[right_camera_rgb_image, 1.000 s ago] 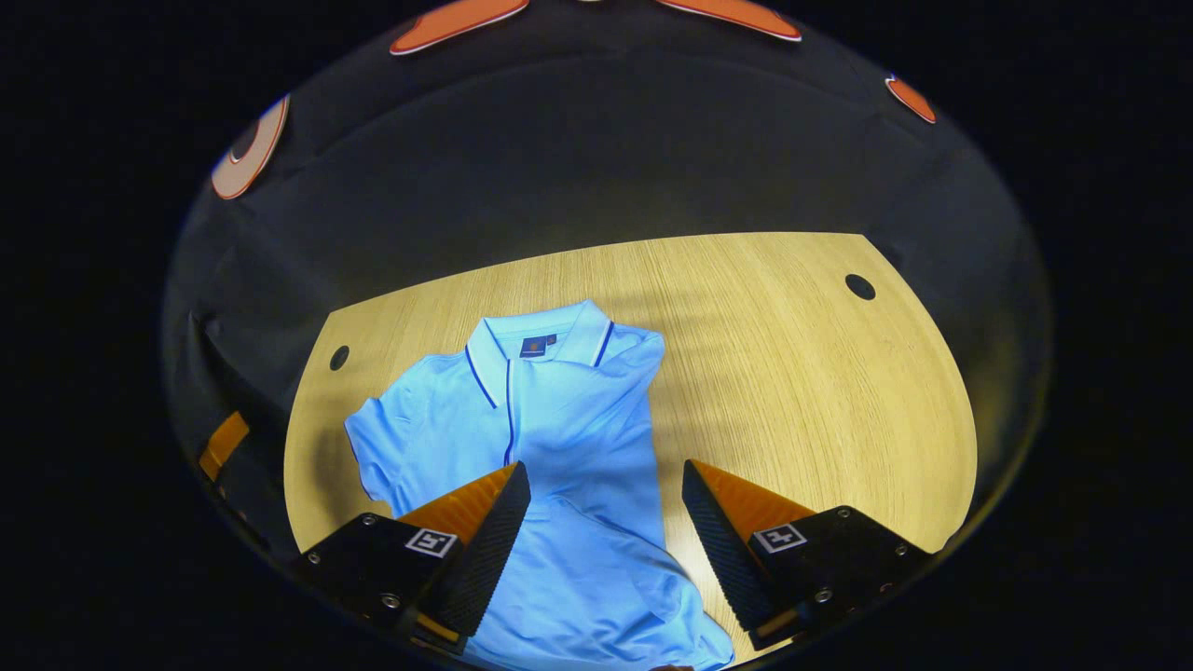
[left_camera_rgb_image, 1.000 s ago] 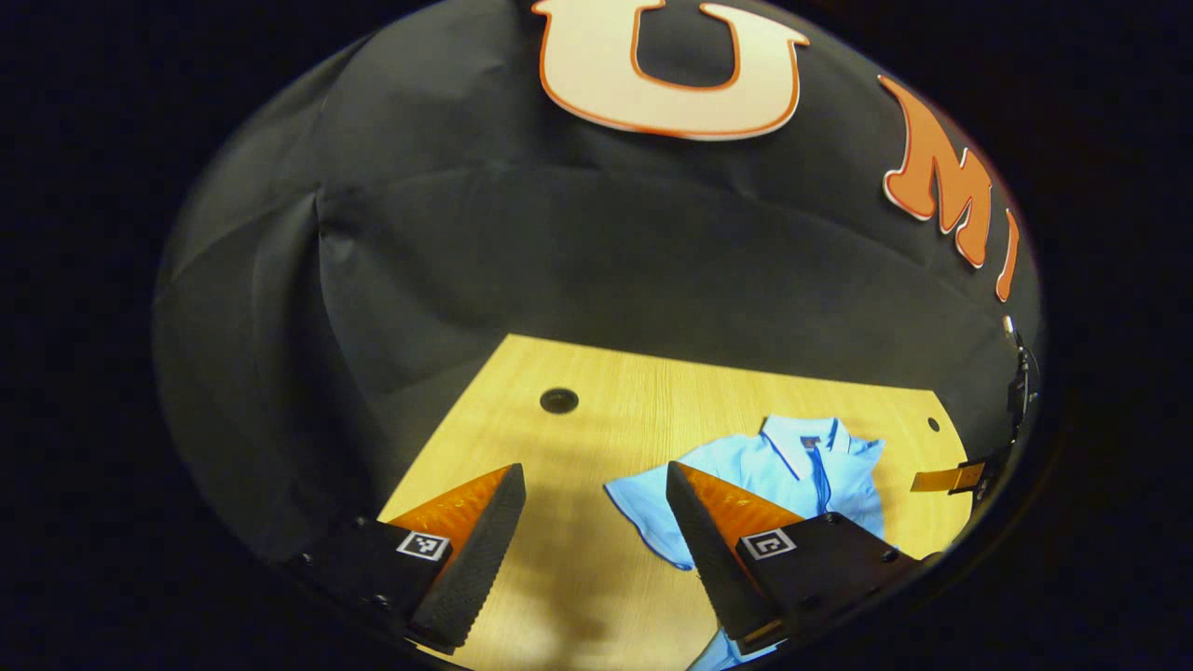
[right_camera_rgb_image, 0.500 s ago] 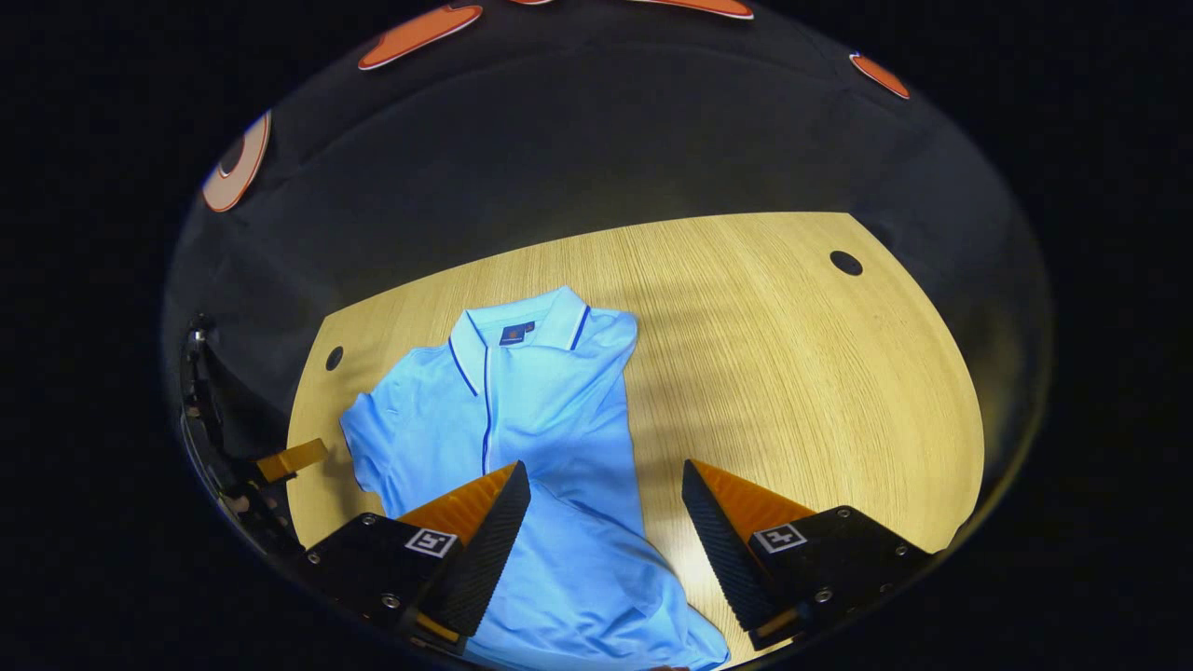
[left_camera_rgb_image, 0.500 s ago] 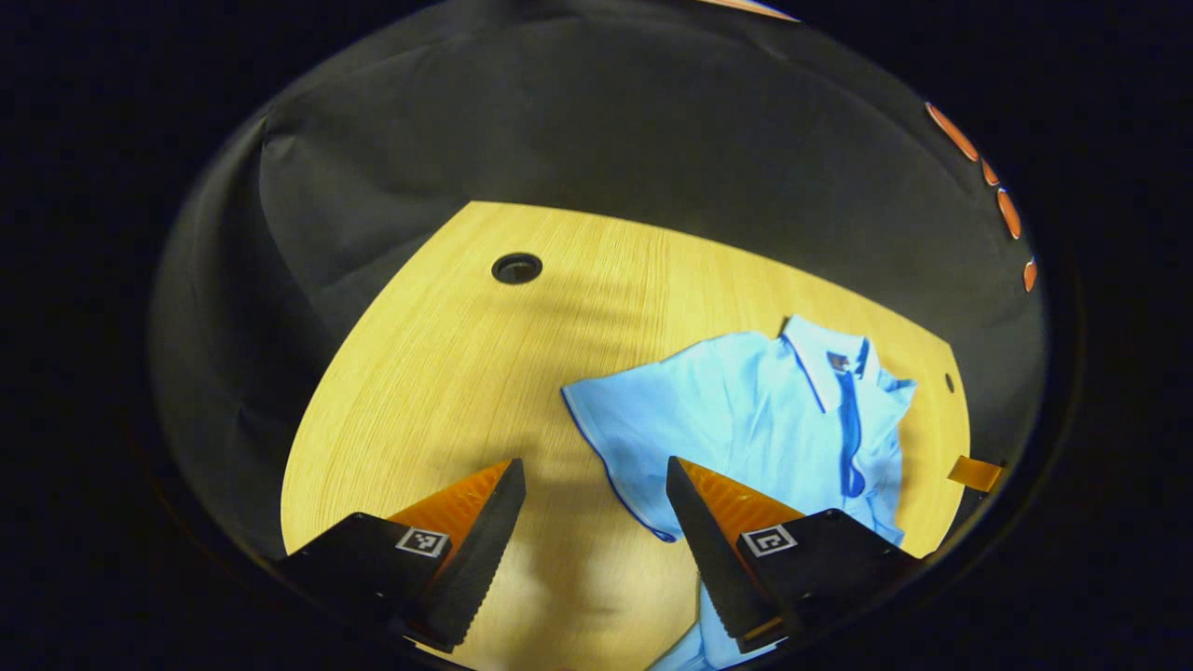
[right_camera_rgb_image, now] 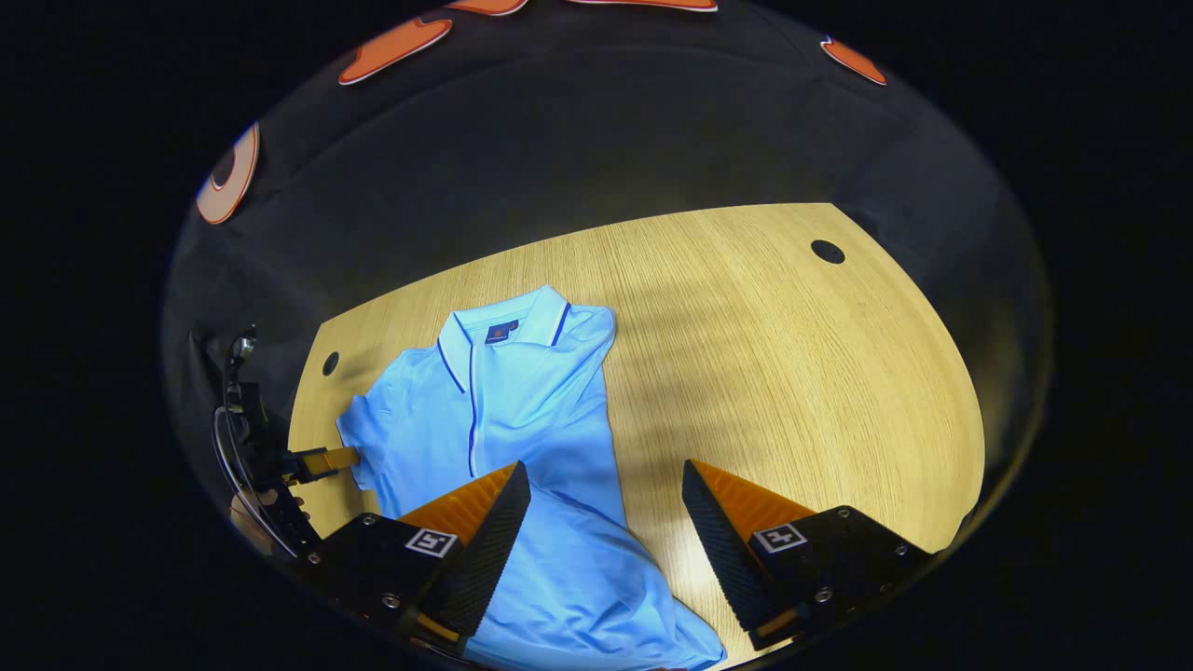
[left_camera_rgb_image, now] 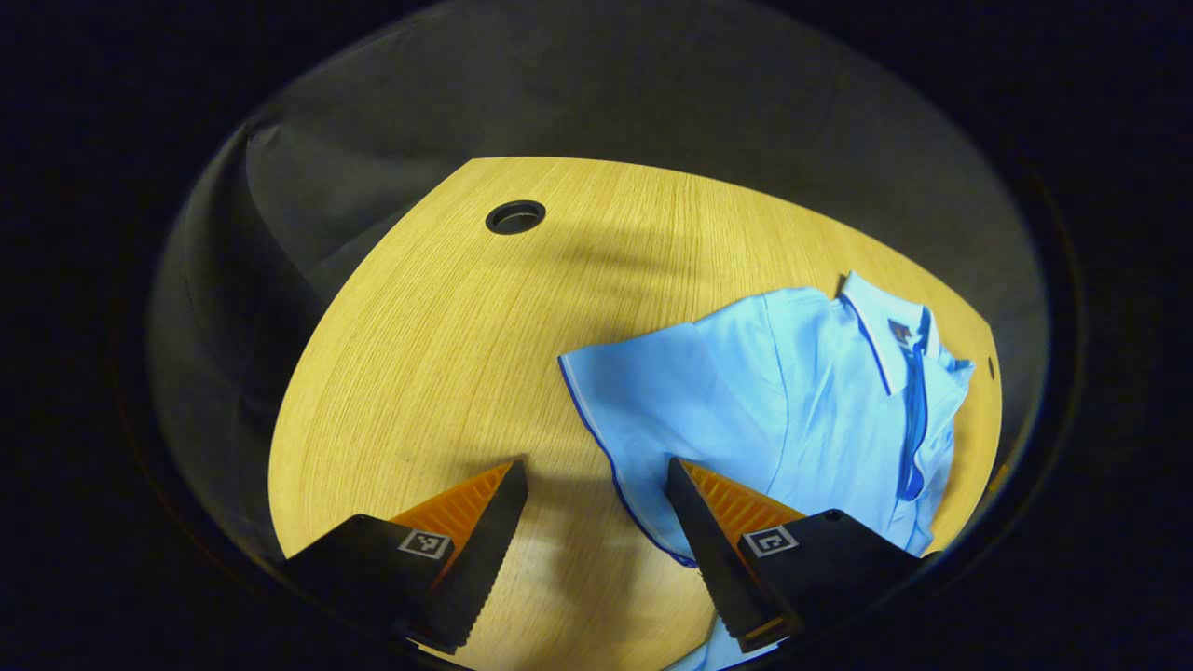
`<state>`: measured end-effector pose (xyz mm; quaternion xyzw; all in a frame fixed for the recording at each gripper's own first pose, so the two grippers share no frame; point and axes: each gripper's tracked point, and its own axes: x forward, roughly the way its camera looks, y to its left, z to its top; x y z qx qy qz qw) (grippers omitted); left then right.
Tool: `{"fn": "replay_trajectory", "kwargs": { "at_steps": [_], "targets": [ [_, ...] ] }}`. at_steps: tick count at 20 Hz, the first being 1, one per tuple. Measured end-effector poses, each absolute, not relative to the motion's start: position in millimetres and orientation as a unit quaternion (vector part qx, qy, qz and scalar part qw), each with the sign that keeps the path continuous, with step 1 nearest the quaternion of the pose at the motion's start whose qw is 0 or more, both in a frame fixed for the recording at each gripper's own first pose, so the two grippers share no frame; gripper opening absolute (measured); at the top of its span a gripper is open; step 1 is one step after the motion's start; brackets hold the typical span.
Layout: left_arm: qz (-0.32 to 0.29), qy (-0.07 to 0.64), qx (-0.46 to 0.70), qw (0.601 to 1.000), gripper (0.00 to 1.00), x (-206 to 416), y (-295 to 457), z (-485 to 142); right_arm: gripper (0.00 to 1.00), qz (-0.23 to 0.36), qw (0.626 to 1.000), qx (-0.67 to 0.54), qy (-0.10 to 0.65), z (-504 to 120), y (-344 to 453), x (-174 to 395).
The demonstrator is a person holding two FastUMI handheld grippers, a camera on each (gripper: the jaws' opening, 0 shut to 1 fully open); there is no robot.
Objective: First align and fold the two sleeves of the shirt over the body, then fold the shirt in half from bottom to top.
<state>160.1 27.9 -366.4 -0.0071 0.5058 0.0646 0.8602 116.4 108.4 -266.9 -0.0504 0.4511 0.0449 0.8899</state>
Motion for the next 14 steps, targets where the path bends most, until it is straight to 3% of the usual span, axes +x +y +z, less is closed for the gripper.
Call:
{"fn": "replay_trajectory", "kwargs": {
  "at_steps": [2, 8, 10, 14],
  "targets": [
    [0.052, 0.497, -0.001, 0.866, 0.82, 170.4, 20.1, -366.3, 0.99, 0.049, 0.891, -0.040, 0.449, -265.6, 112.5, 115.7],
    [0.044, 0.474, -0.072, 0.876, 0.05, 172.1, 22.4, -365.1, 0.99, 0.052, 0.890, -0.046, 0.451, -269.4, 114.8, 109.9],
    [0.021, 0.480, -0.083, 0.873, 0.04, 168.0, 11.8, -360.2, 0.99, 0.051, 0.890, -0.045, 0.451, -268.9, 115.1, 107.7],
    [-0.042, 0.403, -0.043, 0.913, 0.04, 187.2, -23.0, -289.9, 0.99, 0.049, 0.891, -0.045, 0.449, -268.9, 111.2, 104.3]
  ]
}}
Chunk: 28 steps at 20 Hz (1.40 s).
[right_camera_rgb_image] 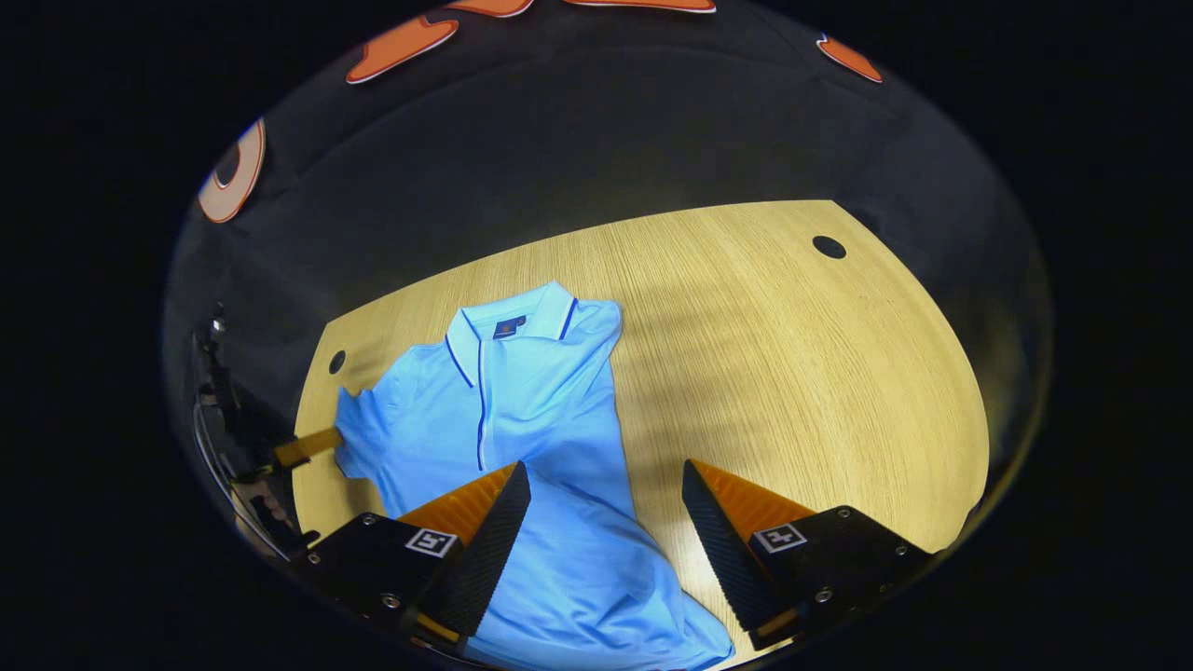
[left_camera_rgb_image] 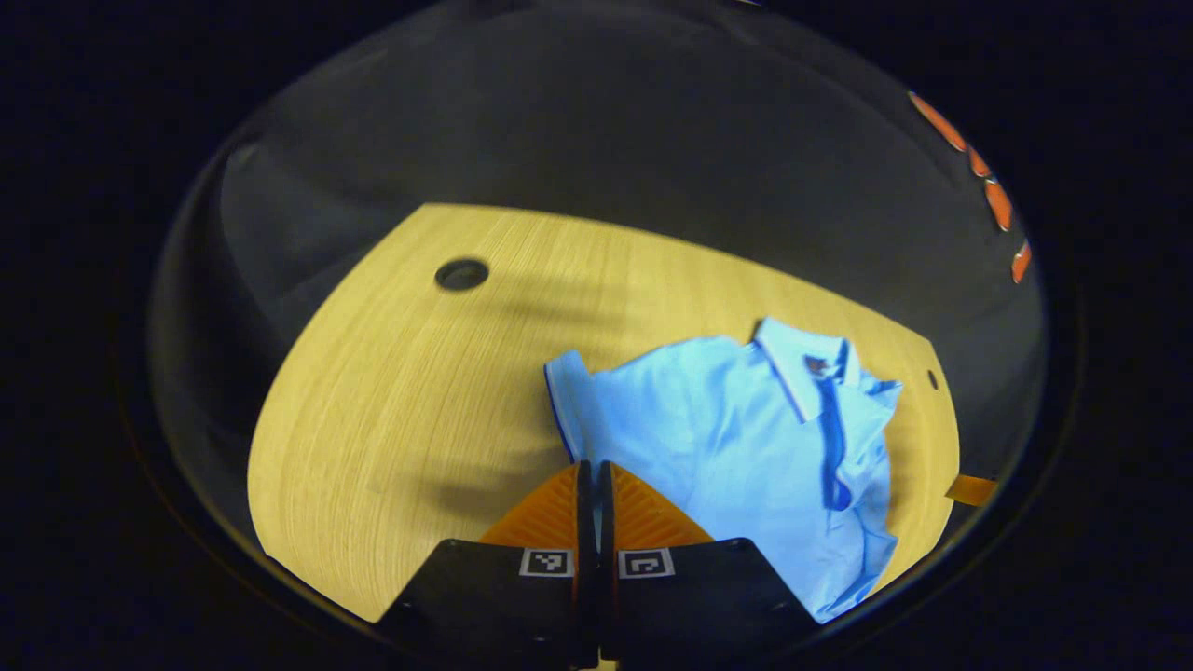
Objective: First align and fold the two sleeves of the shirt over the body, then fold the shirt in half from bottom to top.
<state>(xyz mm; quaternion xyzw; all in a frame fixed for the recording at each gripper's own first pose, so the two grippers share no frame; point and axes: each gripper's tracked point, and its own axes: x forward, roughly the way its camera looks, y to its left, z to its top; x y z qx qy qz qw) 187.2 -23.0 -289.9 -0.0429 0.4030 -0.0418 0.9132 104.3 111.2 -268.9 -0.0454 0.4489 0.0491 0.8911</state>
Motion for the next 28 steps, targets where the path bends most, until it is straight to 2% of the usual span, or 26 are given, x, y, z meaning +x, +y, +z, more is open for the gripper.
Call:
{"fn": "replay_trajectory", "kwargs": {
  "at_steps": [4, 8, 17, 19, 22, 24, 25, 26, 28],
  "targets": [
    [-0.102, 0.375, -0.007, 0.922, 0.04, 192.0, -82.6, -238.3, 0.99, 0.038, 0.895, -0.031, 0.443, -266.1, 101.6, 101.1],
    [-0.163, 0.376, 0.002, 0.912, 0.04, 192.5, -166.8, -238.1, 0.99, 0.030, 0.898, -0.027, 0.439, -266.1, 92.4, 96.2],
    [-0.211, 0.431, -0.001, 0.877, 0.04, 176.3, -283.6, -288.1, 0.99, 0.022, 0.893, -0.032, 0.449, -267.4, 55.1, 76.9],
    [-0.196, 0.448, 0.024, 0.872, 0.04, 172.3, -288.2, -303.5, 0.99, 0.024, 0.892, -0.032, 0.451, -267.5, 52.4, 74.4],
    [-0.206, 0.452, 0.022, 0.867, 0.05, 165.7, -304.7, -310.3, 0.99, 0.025, 0.891, -0.033, 0.452, -269.6, 51.4, 73.9],
    [-0.209, 0.458, 0.015, 0.864, 0.11, 159.8, -309.2, -312.4, 0.99, 0.028, 0.888, -0.037, 0.457, -271.6, 48.7, 71.1],
    [-0.206, 0.460, 0.018, 0.864, 0.10, 158.2, -306.7, -311.5, 0.99, 0.028, 0.887, -0.040, 0.458, -273.7, 47.3, 69.7],
    [-0.205, 0.461, 0.019, 0.863, 0.24, 157.0, -305.7, -312.3, 0.99, 0.030, 0.886, -0.043, 0.460, -275.1, 46.5, 67.9],
    [-0.187, 0.453, 0.021, 0.871, 0.63, 152.8, -290.0, -306.2, 0.99, 0.032, 0.885, -0.047, 0.463, -277.7, 45.0, 63.8]
  ]
}}
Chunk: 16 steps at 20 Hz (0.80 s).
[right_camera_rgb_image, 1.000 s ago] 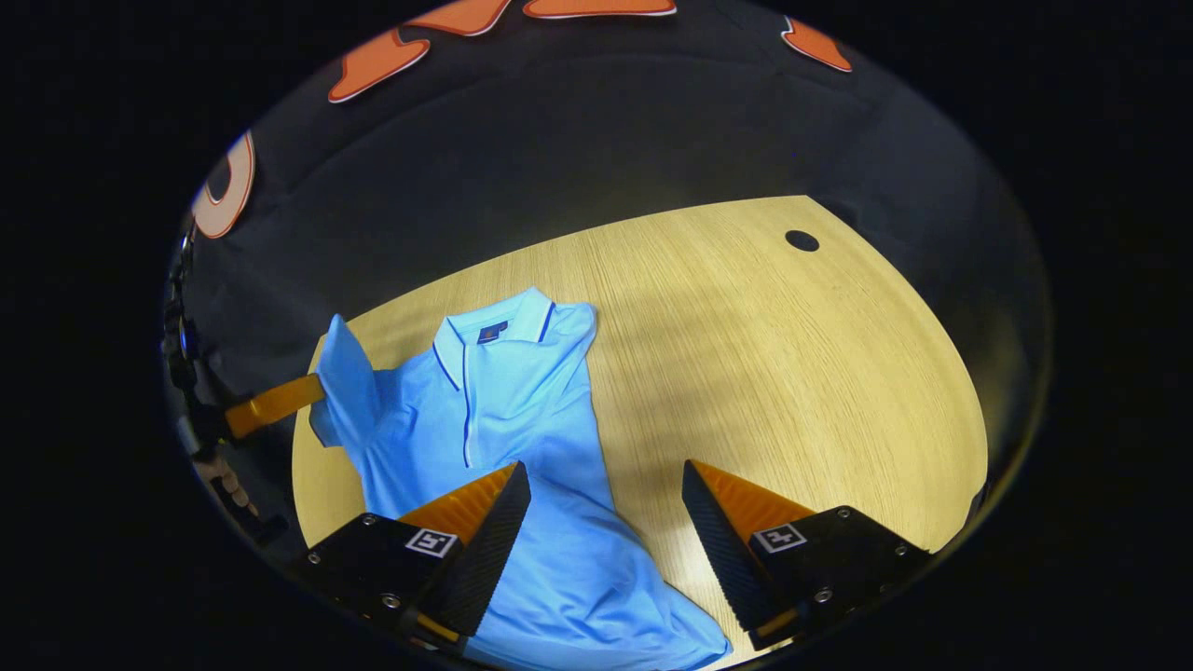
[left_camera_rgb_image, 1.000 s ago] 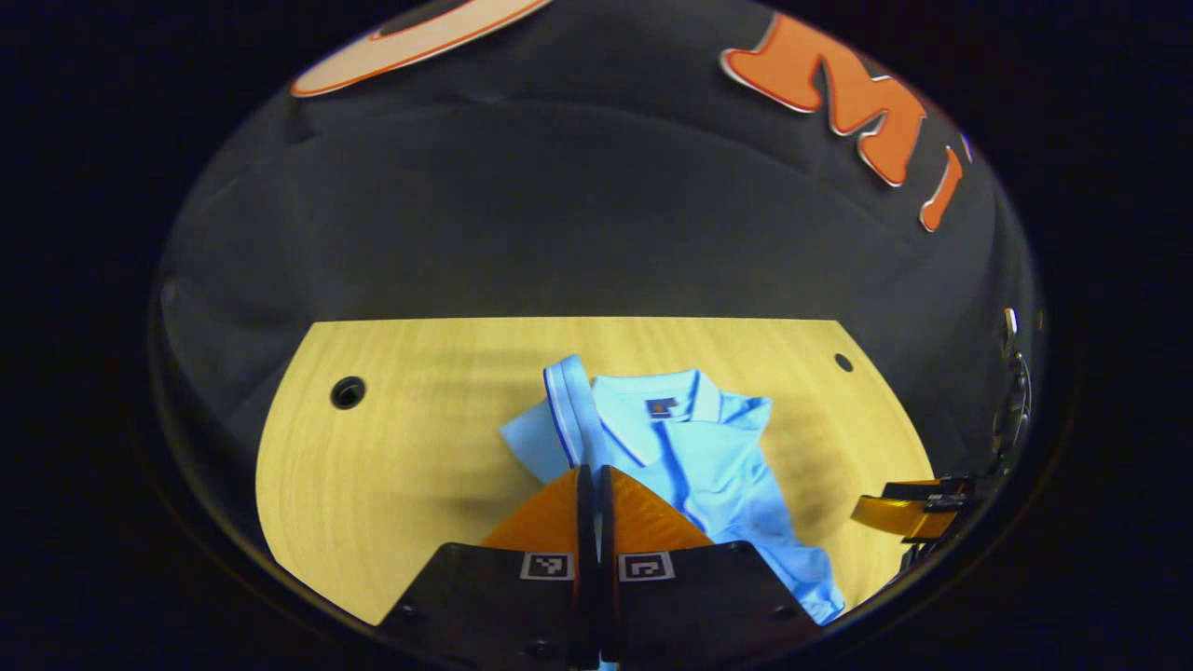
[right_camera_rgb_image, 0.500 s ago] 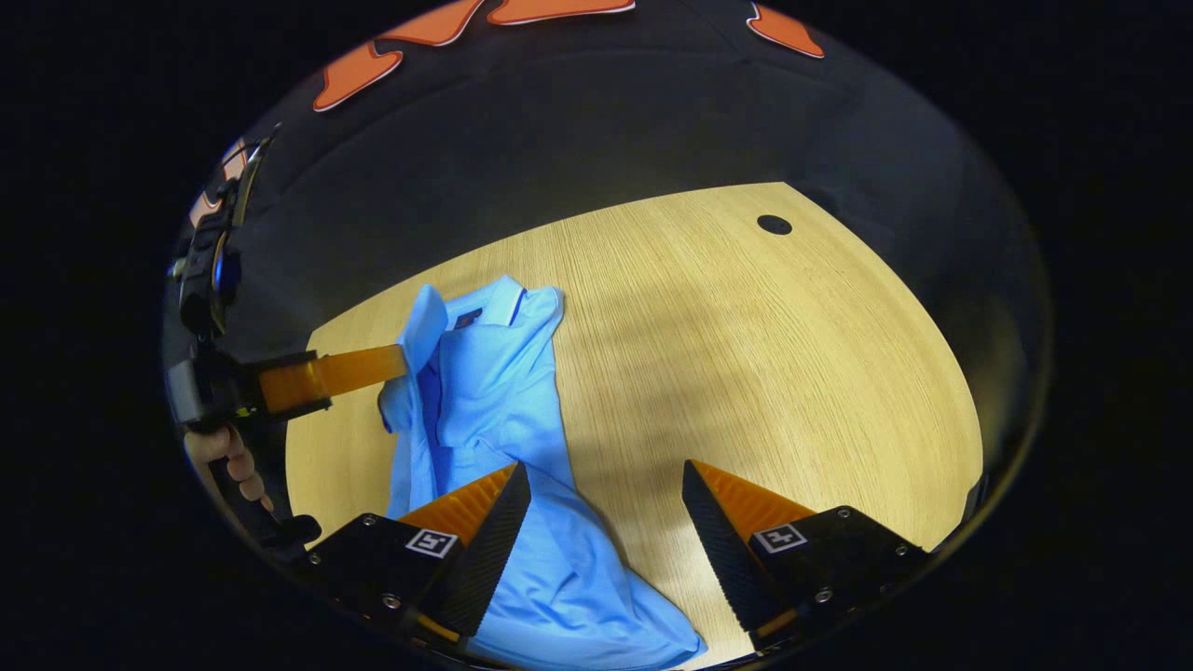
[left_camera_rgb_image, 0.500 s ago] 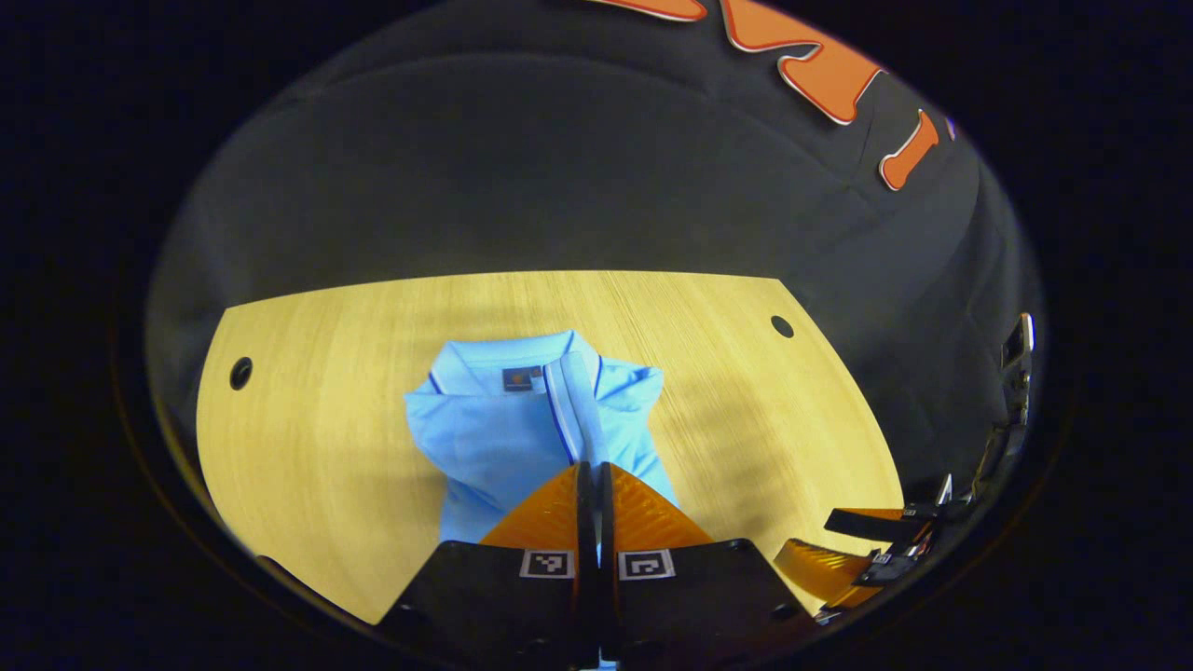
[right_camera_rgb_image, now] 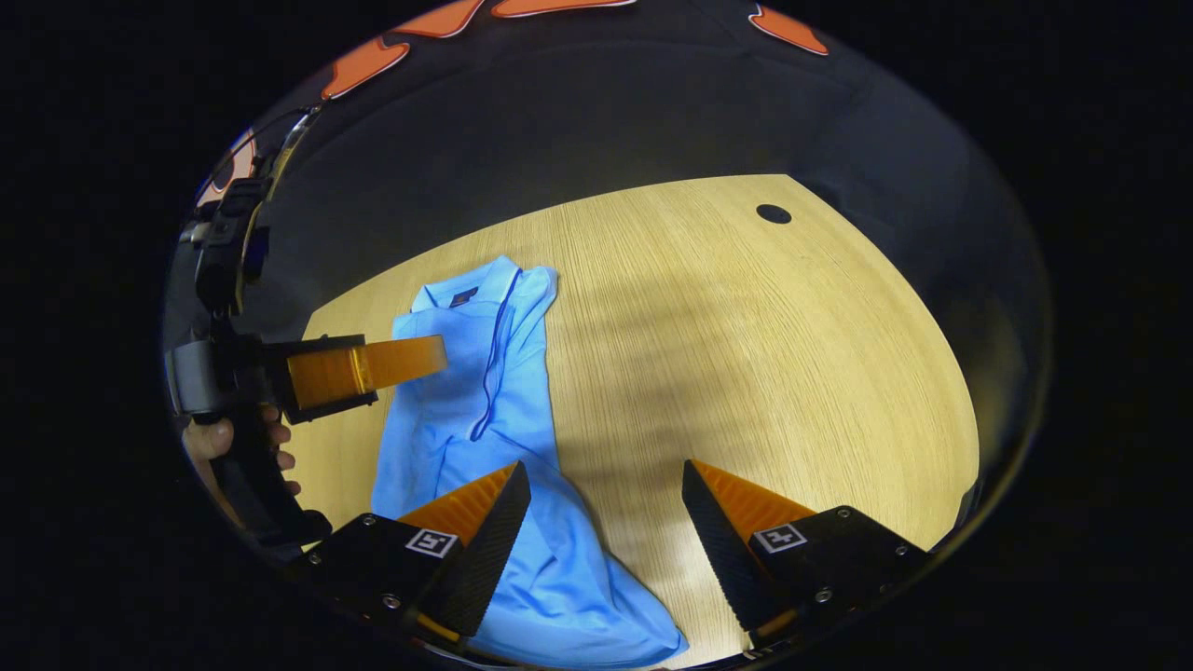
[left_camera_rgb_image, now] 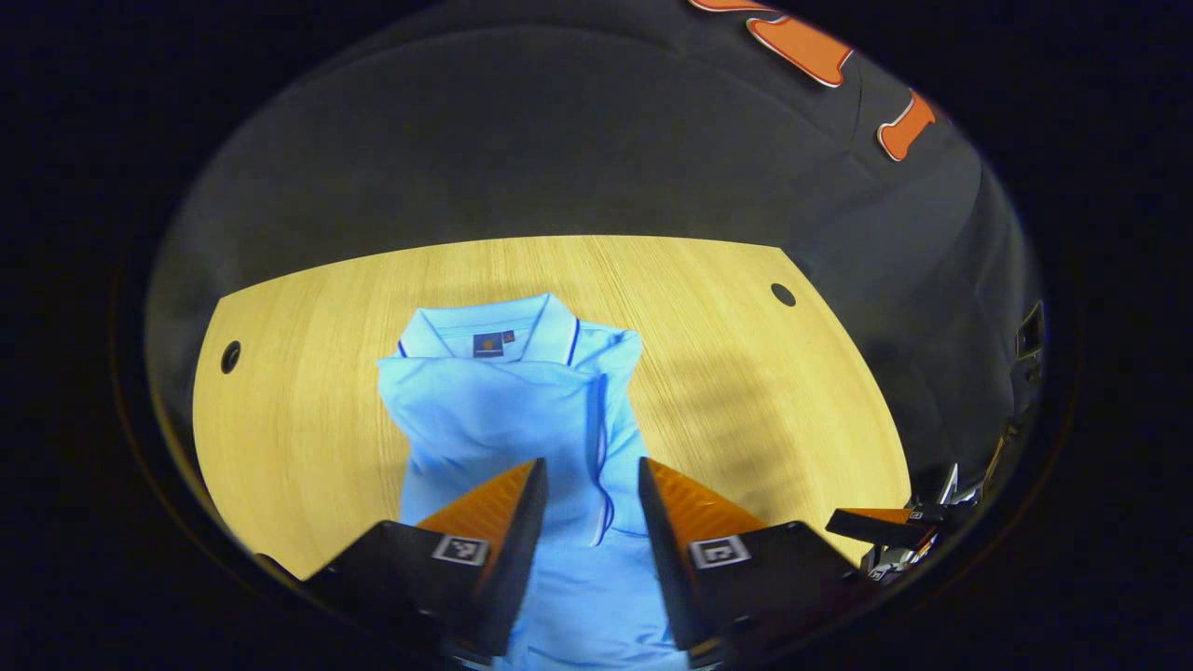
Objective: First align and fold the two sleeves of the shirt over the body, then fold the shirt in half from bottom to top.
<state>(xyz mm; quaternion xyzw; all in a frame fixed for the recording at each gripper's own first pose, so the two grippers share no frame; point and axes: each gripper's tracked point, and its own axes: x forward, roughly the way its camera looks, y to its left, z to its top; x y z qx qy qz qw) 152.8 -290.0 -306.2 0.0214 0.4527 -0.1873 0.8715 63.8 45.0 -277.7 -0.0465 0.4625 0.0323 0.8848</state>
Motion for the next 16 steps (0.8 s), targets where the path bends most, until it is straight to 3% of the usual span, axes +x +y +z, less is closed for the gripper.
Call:
{"fn": "replay_trajectory", "kwargs": {
  "at_steps": [1, 2, 4, 16],
  "targets": [
    [-0.173, 0.450, 0.019, 0.876, 0.82, 148.4, -281.5, -305.1, 0.99, 0.035, 0.883, -0.050, 0.466, -278.5, 44.7, 58.4],
    [-0.169, 0.452, 0.014, 0.876, 0.82, 141.0, -273.1, -302.3, 0.99, 0.038, 0.881, -0.055, 0.468, -279.5, 46.2, 51.5],
    [-0.149, 0.452, 0.012, 0.880, 1.00, 122.3, -251.0, -298.1, 0.99, 0.046, 0.875, -0.067, 0.477, -287.8, 51.3, 37.0],
    [-0.085, 0.533, 0.034, 0.841, 1.00, -47.1, -126.2, -359.5, 0.99, 0.061, 0.817, -0.184, 0.544, -334.9, 40.2, -62.5]
  ]
}}
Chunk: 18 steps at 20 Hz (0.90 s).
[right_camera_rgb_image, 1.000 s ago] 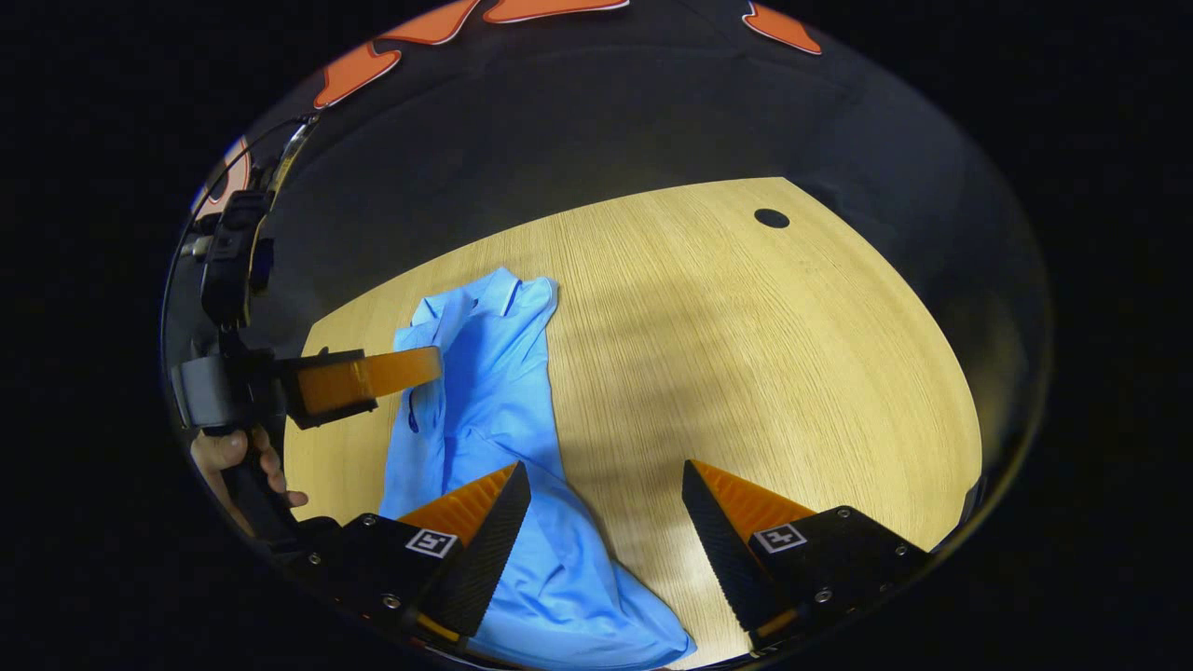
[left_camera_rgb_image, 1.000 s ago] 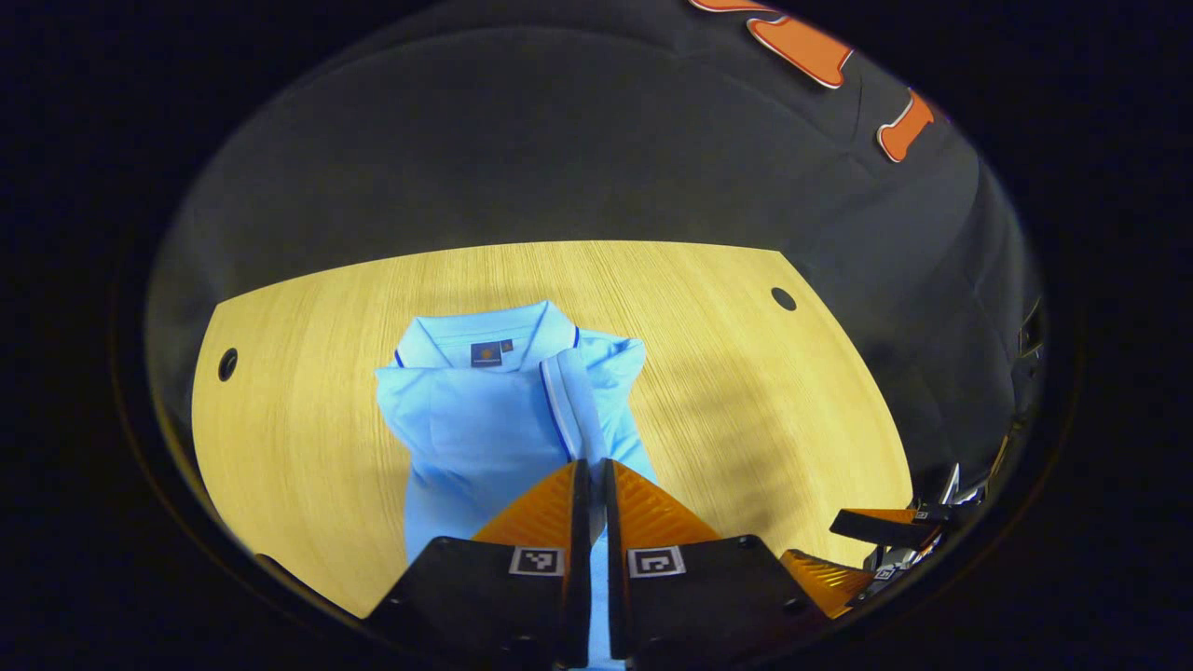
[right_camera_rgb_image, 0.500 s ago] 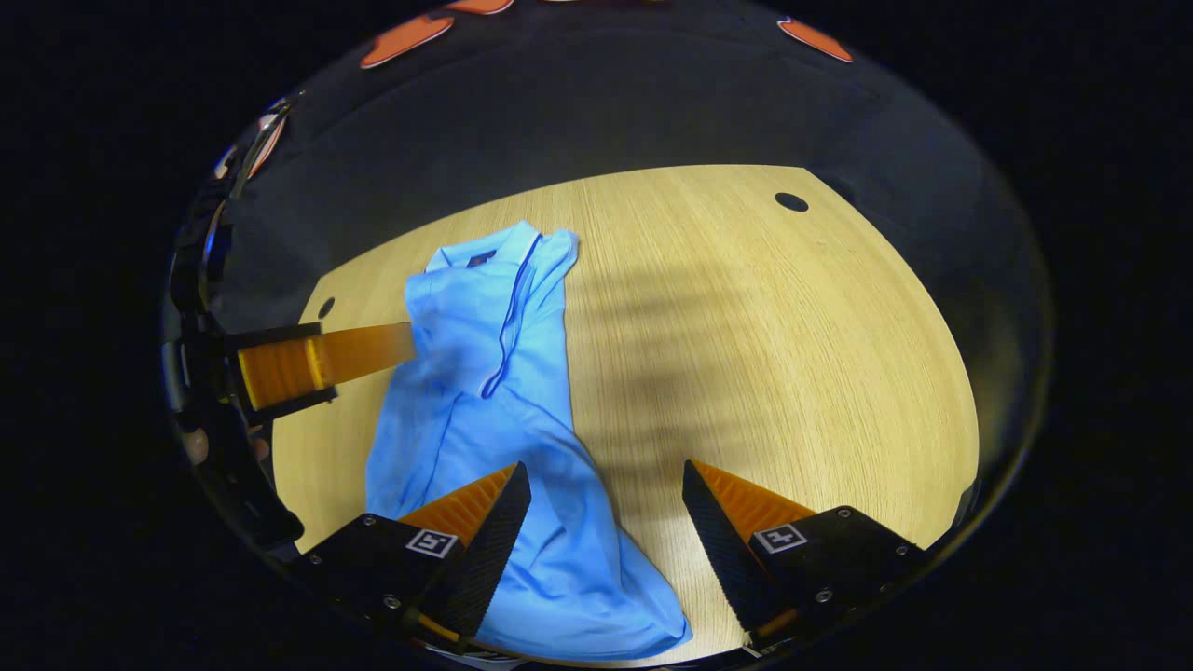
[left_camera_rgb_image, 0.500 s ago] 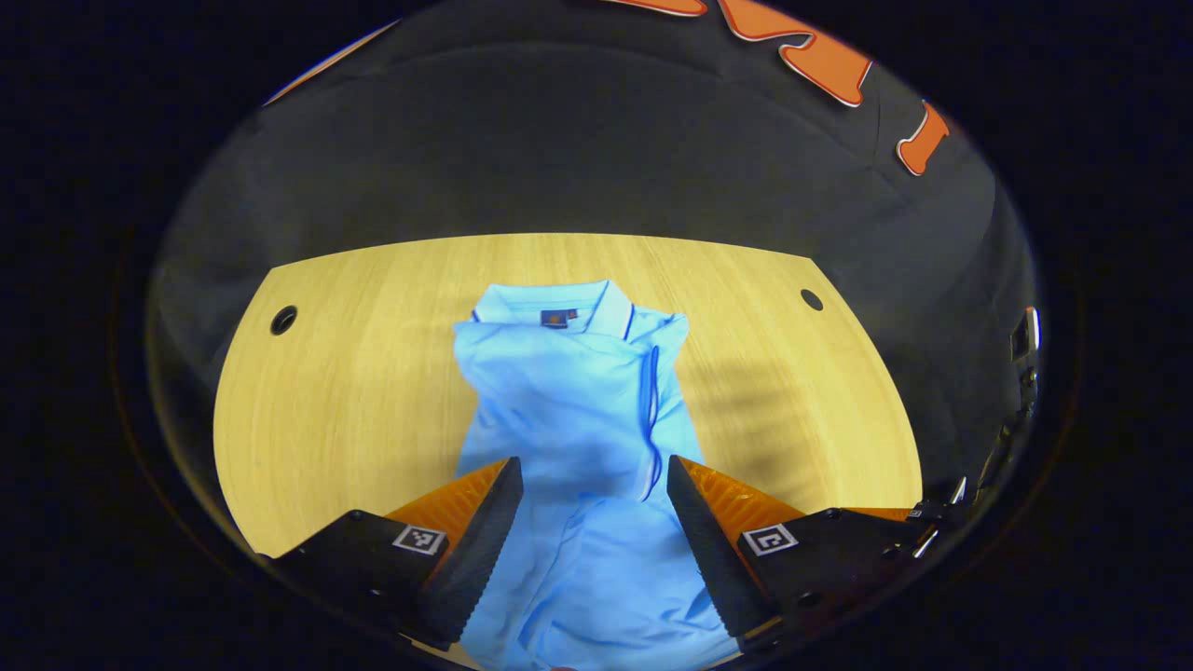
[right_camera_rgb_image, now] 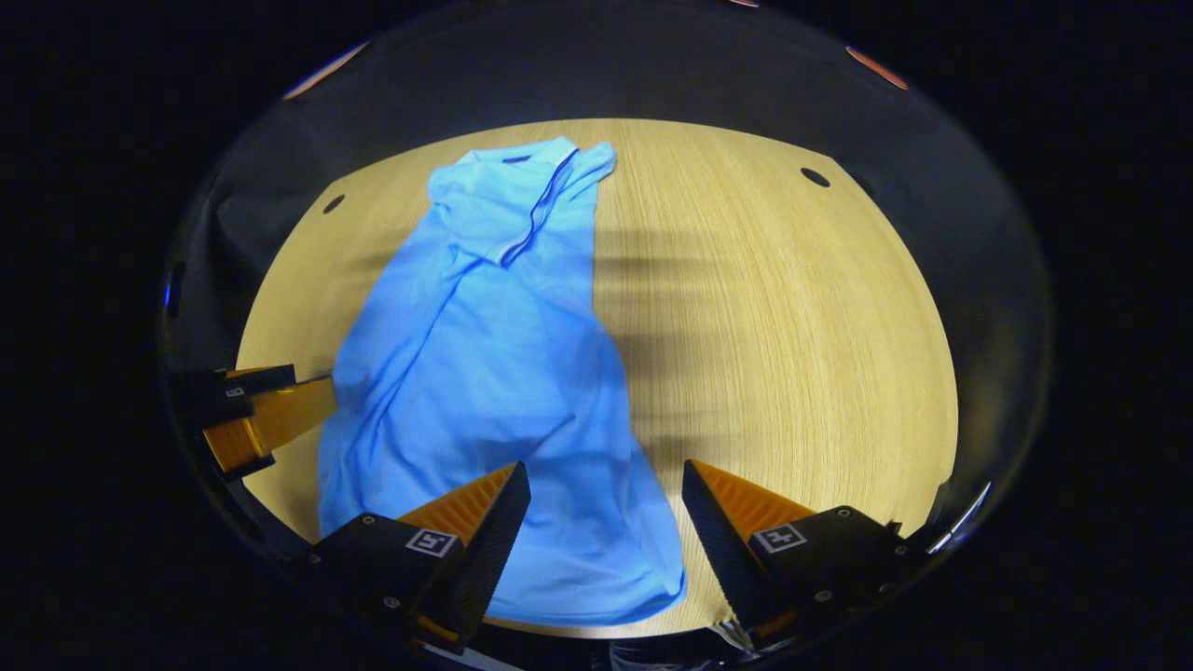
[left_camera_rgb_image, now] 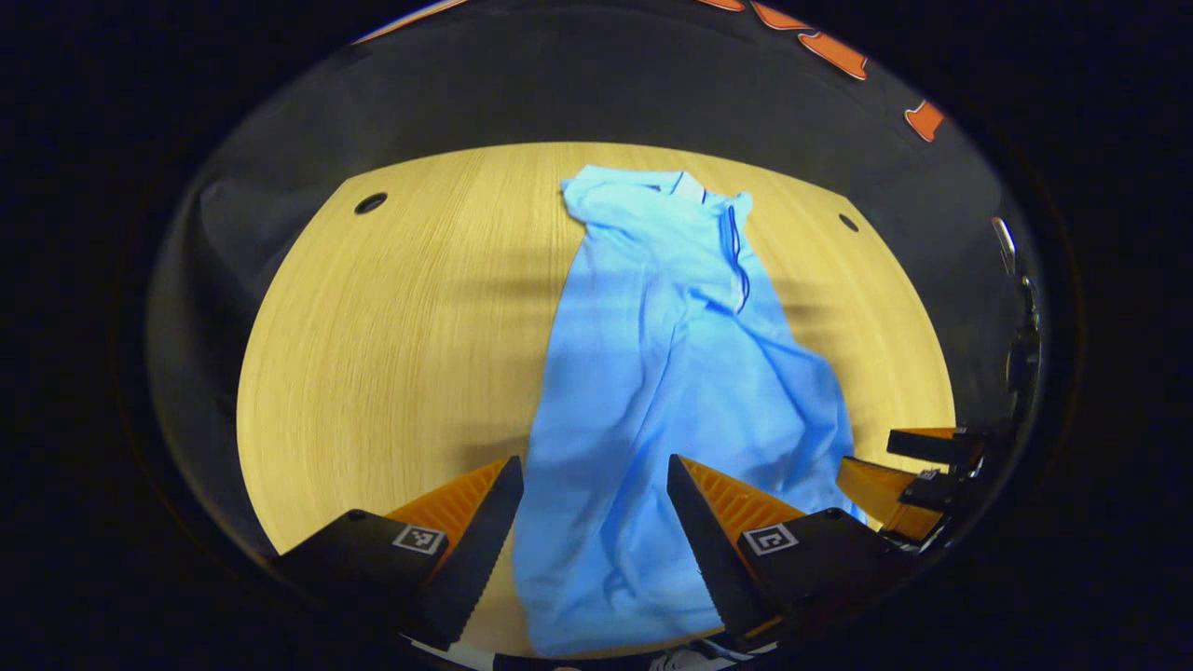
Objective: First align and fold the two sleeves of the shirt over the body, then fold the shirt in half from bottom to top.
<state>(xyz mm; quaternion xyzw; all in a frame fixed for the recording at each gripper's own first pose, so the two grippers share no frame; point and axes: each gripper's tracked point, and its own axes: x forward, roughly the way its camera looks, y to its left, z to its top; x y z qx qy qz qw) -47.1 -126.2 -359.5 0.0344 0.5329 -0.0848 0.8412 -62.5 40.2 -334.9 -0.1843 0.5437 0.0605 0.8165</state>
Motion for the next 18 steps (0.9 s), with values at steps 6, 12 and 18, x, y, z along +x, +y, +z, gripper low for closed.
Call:
{"fn": "replay_trajectory", "kwargs": {
  "at_steps": [6, 12, 18],
  "targets": [
    [-0.075, 0.571, 0.047, 0.816, 1.00, -124.0, -100.1, -384.1, 1.00, 0.052, 0.776, -0.210, 0.592, -355.1, 10.3, -128.3],
    [-0.066, 0.603, 0.060, 0.793, 1.00, -159.5, -85.5, -412.8, 1.00, 0.039, 0.757, -0.216, 0.616, -372.3, -2.8, -153.2],
    [-0.060, 0.611, 0.074, 0.786, 1.00, -157.4, -86.0, -420.1, 0.99, 0.038, 0.751, -0.212, 0.625, -380.0, 2.6, -150.9]
  ]
}}
